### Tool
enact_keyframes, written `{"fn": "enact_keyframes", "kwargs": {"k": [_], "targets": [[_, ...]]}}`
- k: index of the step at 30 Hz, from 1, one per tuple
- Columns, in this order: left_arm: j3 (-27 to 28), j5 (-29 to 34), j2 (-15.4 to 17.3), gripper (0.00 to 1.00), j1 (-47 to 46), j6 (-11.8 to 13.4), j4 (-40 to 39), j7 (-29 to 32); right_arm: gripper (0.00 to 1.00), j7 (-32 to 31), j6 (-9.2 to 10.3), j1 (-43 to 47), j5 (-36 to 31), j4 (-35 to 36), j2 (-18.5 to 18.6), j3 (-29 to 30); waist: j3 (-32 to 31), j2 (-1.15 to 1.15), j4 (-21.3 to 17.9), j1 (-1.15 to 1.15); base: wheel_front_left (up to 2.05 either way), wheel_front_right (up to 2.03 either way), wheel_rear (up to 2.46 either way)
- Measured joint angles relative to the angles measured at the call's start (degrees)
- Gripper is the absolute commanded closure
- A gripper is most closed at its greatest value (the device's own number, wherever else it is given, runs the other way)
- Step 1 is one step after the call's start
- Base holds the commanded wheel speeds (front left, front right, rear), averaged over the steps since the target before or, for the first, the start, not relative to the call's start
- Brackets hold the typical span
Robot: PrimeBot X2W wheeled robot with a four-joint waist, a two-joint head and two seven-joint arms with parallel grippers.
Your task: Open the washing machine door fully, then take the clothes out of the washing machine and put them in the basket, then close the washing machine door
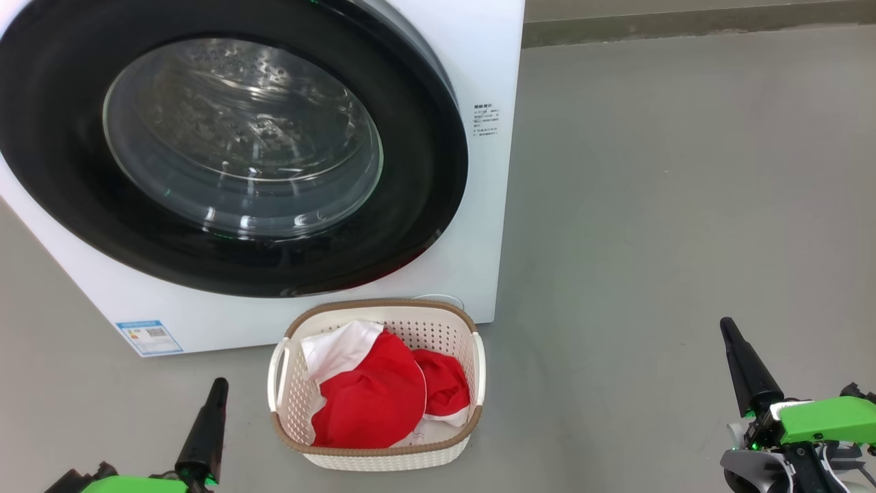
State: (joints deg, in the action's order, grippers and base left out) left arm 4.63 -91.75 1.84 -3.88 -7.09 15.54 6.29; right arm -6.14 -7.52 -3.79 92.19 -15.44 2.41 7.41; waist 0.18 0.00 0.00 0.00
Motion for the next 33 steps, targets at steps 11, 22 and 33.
{"fn": "enact_keyframes", "kwargs": {"k": [11, 22, 33], "targets": [[0.00, 0.00, 0.00, 1.00, 0.00, 0.00, 0.00, 0.00, 1.00, 0.00, 0.01, 0.00, 0.00, 0.00, 0.00, 0.03, 0.00, 0.00, 0.00, 0.00, 0.00, 0.00, 0.00], [0.00, 0.00, 0.01, 1.00, -0.01, 0.00, 0.00, 0.00, 1.00, 0.00, 0.05, 0.00, 0.00, -0.01, 0.00, 0.05, 0.00, 0.00, 0.00, 0.00, 0.00, 0.00, 0.00], [0.00, -0.01, 0.01, 1.00, -0.01, 0.00, 0.00, 0.00, 1.00, 0.00, 0.05, 0.00, 0.00, -0.01, 0.00, 0.08, 0.00, 0.00, 0.00, 0.00, 0.00, 0.00, 0.00]]}}
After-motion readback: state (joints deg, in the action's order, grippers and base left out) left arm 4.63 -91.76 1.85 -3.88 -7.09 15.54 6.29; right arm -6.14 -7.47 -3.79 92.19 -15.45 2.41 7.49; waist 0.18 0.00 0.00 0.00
